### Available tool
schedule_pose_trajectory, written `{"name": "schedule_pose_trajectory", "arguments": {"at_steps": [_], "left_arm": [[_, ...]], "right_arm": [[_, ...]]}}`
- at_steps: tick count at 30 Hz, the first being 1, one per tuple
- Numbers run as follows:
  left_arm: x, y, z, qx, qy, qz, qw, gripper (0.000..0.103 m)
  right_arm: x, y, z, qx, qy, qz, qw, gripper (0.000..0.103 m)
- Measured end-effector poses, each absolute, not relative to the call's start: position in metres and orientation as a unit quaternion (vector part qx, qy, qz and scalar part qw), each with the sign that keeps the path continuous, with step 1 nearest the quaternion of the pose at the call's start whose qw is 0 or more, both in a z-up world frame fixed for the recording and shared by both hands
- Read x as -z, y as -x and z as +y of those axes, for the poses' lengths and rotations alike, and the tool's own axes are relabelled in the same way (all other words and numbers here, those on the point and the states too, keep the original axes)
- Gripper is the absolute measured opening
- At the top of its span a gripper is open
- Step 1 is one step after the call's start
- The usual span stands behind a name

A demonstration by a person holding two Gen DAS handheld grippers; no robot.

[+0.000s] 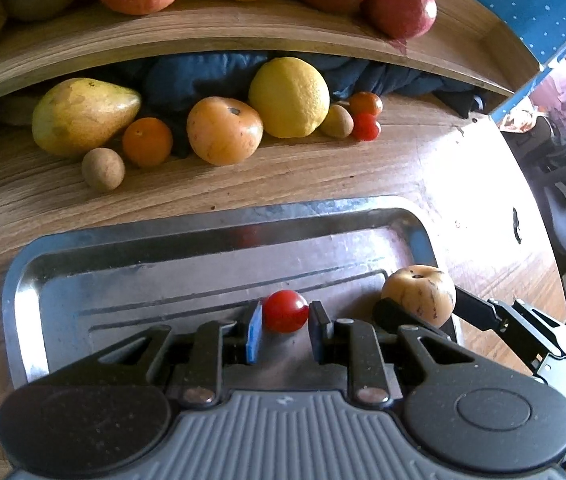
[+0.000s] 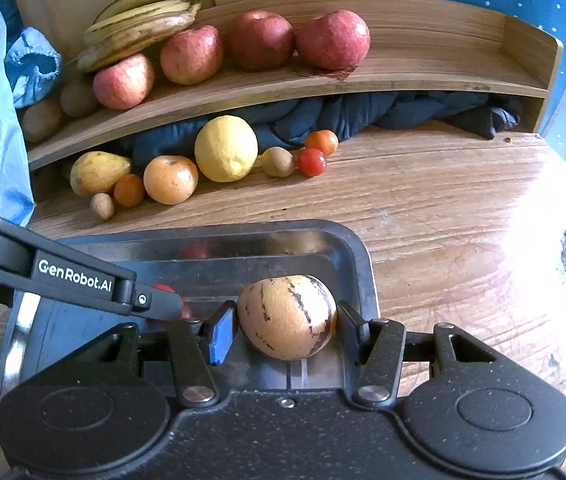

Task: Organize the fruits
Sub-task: 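Carry both fruits over the steel tray and open both grippers to release them, then lift both open grippers up and away from the tray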

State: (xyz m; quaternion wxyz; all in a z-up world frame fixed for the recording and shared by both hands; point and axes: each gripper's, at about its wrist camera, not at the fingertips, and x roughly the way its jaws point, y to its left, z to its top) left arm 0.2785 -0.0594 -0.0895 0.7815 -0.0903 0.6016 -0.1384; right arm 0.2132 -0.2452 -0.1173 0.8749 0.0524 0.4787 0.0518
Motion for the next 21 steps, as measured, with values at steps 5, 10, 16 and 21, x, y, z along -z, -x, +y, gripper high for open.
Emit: {"name": "schedule_pose_trajectory", "arguments": {"at_steps": [5,10,16,21], "left_arm": [[0.087,-0.276,-0.054,0.139,0.091,0.601,0.782,0.04],[0.08,-0.267,-0.046,0.134,0.096,0.591,0.79,0.059],[0.061,-0.243,-0.036,0.126,0.097,0.57,0.806,0.082],[0.043,-0.21,-0.026,0.122,0.084,0.556,0.818,0.092]], "right_arm": [[0.114,-0.209,-0.241,-0.041,-0.052,0.48,0.875,0.057],[0.107,-0.203,-0.239,-0.037,-0.047,0.473,0.879,0.066],[0.095,-0.184,-0.233,-0.04,-0.045,0.461,0.885,0.076],[0.082,-0.156,-0.228,-0.04,-0.046,0.448,0.892,0.084]]}}
